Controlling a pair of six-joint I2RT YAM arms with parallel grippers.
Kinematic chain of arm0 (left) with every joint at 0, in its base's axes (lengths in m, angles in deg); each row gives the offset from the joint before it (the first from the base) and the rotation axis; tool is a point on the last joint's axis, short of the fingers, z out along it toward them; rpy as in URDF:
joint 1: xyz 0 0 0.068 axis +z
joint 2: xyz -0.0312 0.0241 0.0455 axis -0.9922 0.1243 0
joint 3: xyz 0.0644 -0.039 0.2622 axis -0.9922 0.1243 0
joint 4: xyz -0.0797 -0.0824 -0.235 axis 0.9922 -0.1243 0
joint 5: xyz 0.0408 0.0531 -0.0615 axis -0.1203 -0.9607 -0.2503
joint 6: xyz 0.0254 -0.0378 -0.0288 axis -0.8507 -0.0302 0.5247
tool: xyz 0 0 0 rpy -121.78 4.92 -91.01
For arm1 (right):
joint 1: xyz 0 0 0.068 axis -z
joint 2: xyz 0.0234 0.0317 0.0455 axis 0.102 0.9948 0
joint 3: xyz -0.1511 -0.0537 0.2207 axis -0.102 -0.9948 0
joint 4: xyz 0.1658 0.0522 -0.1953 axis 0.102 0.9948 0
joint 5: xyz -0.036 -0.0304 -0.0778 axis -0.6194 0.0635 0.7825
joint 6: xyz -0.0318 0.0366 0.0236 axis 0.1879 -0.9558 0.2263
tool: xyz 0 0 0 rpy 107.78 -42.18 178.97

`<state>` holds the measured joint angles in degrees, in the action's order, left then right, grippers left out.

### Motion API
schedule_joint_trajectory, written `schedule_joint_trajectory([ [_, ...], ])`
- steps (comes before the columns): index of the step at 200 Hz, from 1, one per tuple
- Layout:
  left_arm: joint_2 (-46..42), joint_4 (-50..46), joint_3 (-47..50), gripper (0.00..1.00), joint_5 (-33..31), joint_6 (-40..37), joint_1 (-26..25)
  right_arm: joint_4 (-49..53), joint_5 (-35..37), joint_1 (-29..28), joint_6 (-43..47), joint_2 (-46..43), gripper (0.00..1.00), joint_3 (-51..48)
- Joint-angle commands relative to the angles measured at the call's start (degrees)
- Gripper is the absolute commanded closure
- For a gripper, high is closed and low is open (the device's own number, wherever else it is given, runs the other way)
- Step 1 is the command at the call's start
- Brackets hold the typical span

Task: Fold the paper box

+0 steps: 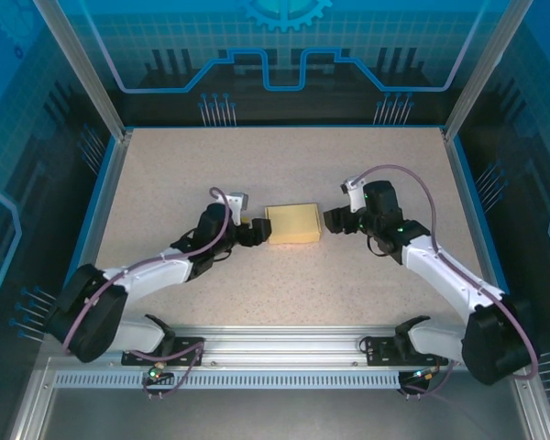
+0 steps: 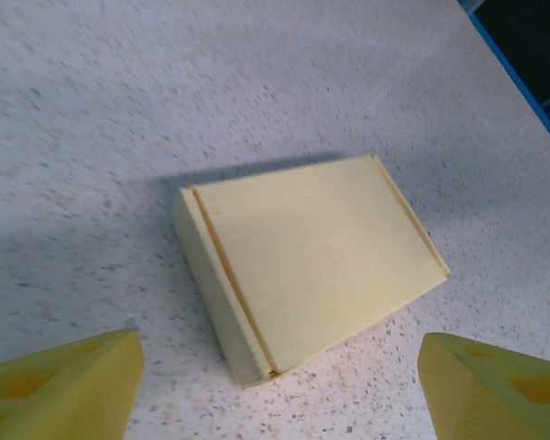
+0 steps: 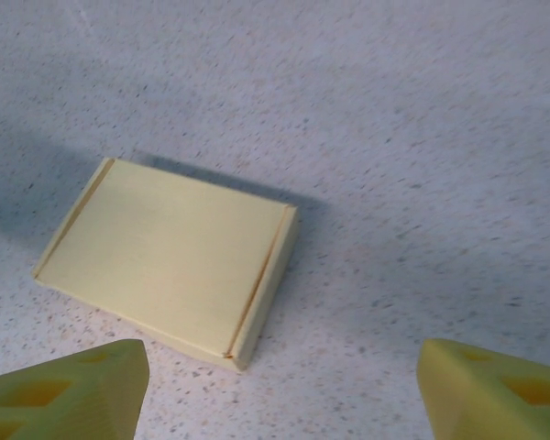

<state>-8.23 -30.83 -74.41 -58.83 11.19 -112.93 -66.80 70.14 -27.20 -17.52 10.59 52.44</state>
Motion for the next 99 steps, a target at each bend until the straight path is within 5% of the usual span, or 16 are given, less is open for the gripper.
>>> schedule_joint_trajectory([
  [1, -5.36, -0.60, 2.29, 0.16, -6.67, -3.46, 0.90, 1.94, 7.01, -0.03, 1.81, -3.35, 0.19, 0.18],
  [77, -17.76, -0.02, 7.59, 0.02, -19.06, -10.67, 5.66, -1.33, 15.34, 4.19, -0.23, -8.95, 0.10, -5.58],
  [99, -17.97, -0.15, 7.98, 0.01, -20.91, -12.59, 7.58, -3.09, 17.18, 5.33, -1.27, -8.71, 0.00, -7.38],
])
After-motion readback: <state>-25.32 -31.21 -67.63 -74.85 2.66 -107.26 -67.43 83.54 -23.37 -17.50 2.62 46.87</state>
